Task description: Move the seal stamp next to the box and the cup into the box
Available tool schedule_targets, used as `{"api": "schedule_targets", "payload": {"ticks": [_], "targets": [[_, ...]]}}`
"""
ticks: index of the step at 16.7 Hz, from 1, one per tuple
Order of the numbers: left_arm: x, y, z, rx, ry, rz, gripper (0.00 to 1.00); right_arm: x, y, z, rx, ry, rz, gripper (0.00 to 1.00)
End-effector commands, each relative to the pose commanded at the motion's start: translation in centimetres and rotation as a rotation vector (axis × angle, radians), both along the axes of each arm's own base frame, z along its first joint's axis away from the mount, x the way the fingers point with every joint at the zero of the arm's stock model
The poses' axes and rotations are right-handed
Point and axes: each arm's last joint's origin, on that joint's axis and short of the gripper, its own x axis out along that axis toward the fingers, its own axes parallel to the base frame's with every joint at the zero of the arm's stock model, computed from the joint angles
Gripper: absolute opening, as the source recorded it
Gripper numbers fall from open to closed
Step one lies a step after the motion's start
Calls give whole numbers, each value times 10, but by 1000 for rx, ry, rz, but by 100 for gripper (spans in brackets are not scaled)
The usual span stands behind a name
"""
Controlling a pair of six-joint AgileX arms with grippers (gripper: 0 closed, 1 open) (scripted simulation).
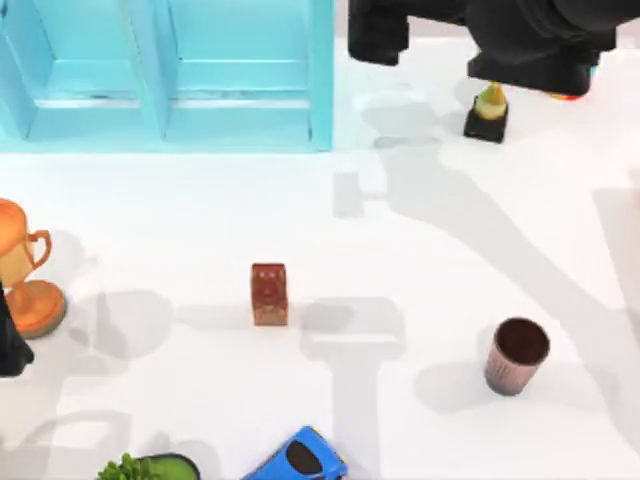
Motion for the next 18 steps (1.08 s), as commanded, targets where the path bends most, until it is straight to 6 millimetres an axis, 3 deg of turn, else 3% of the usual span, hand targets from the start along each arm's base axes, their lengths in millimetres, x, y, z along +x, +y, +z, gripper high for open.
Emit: {"api": "schedule_targets", "payload": {"ticks": [3,5,8,11,13,18], "targets": [[0,0,0,0,0,0,100,27,63,-23,-42,142,-13,100],[0,0,0,0,0,0,100,39,100,-52,-99,235,-32,100],[0,0,0,0,0,0,100,46,140,-103,-215,357,-70,100],[0,0,0,0,0,0,100,47,162,-148,-331,447,-104,100],[0,0,0,0,0,0,100,45,169,-167,-387,483,-118,100],[0,0,0,0,0,0,100,45,170,-173,-403,493,-122,100]]}}
